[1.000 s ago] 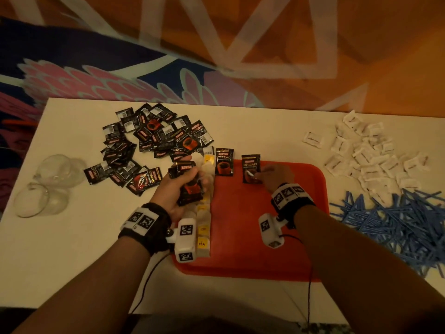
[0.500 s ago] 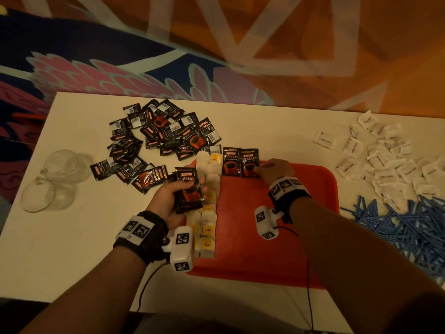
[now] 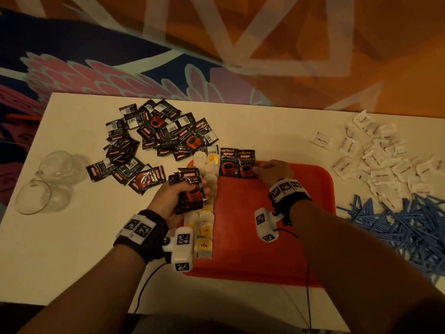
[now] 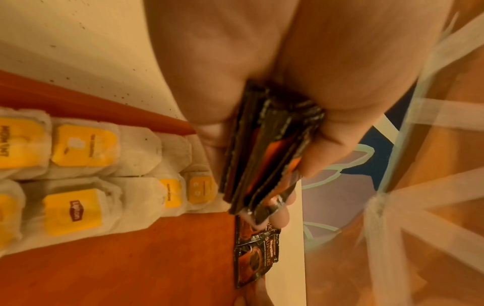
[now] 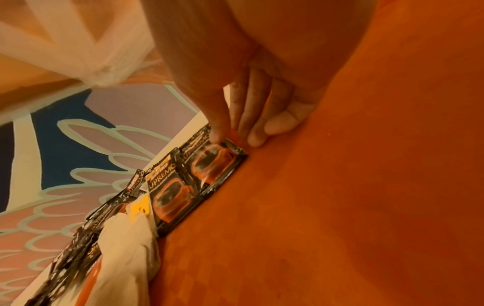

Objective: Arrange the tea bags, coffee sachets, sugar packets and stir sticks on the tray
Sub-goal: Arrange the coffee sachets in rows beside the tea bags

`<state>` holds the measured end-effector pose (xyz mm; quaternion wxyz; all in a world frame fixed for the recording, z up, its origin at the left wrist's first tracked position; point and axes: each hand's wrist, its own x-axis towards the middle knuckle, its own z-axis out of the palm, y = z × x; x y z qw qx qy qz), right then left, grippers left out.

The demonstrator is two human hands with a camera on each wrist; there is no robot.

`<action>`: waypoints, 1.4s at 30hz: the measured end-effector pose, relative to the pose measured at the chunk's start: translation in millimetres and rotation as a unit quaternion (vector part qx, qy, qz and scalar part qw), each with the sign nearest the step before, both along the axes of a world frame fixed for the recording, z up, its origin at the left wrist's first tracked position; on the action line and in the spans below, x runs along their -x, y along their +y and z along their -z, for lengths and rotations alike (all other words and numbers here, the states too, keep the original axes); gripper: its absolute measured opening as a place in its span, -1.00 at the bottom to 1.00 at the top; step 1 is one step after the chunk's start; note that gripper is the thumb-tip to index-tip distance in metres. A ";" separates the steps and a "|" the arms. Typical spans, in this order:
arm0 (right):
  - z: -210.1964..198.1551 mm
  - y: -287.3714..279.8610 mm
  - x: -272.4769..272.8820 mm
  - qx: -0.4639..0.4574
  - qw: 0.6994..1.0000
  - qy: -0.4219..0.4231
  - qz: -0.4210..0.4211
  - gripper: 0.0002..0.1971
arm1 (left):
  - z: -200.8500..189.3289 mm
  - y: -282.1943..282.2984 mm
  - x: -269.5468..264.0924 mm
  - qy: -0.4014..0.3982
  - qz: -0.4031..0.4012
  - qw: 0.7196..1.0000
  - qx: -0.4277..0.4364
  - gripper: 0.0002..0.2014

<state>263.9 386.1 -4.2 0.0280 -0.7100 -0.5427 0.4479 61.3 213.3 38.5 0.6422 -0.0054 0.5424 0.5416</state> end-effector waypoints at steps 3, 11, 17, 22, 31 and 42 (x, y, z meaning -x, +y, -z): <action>-1.7 -3.5 -5.0 -0.010 1.000 -0.003 -0.001 -0.72 | -1.7 4.2 -1.5 0.054 0.038 0.998 0.017 -0.70; -30.6 -48.6 15.5 -0.040 0.977 0.182 -0.104 -0.80 | -3.6 23.0 -11.1 0.153 0.054 0.985 0.061 -0.66; -38.6 -70.0 31.6 -0.006 0.962 0.243 -0.122 -0.68 | -13.9 29.5 -21.4 0.183 0.070 0.980 0.032 -0.70; -41.3 -74.3 27.1 -0.036 0.960 0.218 -0.172 -0.83 | -20.5 33.9 -14.3 0.165 -0.013 0.986 0.013 -0.61; -42.4 -70.8 24.5 -0.006 0.957 0.199 -0.210 -0.74 | -21.9 38.1 -9.8 0.197 0.069 0.978 0.002 -0.73; -33.3 -74.4 24.4 -0.010 0.964 0.197 -0.177 -0.83 | -7.6 45.8 -10.2 0.196 0.011 0.981 0.005 -0.75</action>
